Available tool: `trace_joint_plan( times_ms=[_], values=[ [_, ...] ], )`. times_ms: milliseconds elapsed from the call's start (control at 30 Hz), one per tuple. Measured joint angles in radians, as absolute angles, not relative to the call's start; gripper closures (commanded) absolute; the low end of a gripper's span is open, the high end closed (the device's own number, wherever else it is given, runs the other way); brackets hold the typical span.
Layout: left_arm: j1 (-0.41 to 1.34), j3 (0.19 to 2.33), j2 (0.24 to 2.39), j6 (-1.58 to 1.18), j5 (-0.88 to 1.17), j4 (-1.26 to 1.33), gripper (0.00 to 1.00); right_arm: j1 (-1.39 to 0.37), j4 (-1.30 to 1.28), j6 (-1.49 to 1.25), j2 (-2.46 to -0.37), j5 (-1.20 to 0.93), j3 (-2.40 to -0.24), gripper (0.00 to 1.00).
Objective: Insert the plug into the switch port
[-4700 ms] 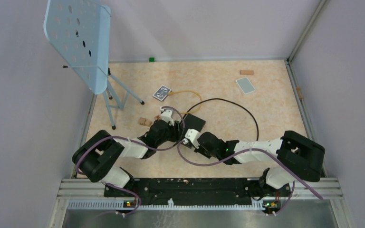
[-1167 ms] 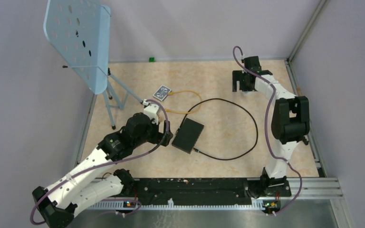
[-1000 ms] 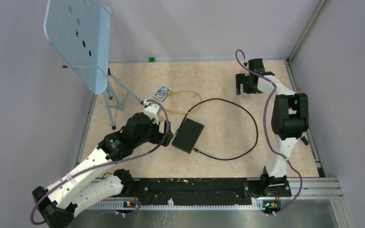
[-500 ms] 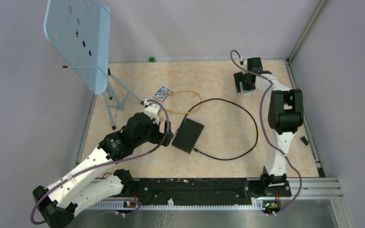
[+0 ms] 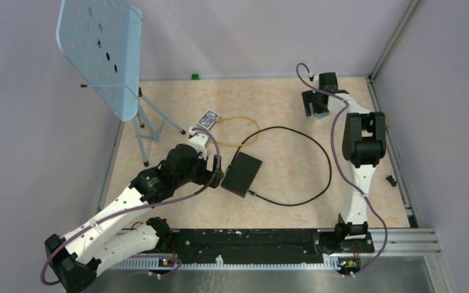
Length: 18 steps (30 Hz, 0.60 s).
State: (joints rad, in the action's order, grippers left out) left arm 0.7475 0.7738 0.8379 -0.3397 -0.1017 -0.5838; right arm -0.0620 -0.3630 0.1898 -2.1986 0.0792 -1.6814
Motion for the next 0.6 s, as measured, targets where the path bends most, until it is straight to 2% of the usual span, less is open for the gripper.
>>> trace_joint_plan(
  times_ms=[167, 267, 600],
  values=[
    [0.748, 0.774, 0.849, -0.34, -0.102, -0.585, 0.01, -0.056, -0.344, 0.176, -2.204, 0.058, -1.676, 0.19],
    [0.748, 0.774, 0.849, -0.34, -0.102, -0.584, 0.01, -0.056, -0.343, 0.171, -2.208, 0.051, -1.678, 0.26],
    [0.748, 0.774, 0.849, -0.34, -0.102, -0.584, 0.01, -0.05, -0.32, 0.101, -2.206, 0.032, -1.673, 0.61]
  ],
)
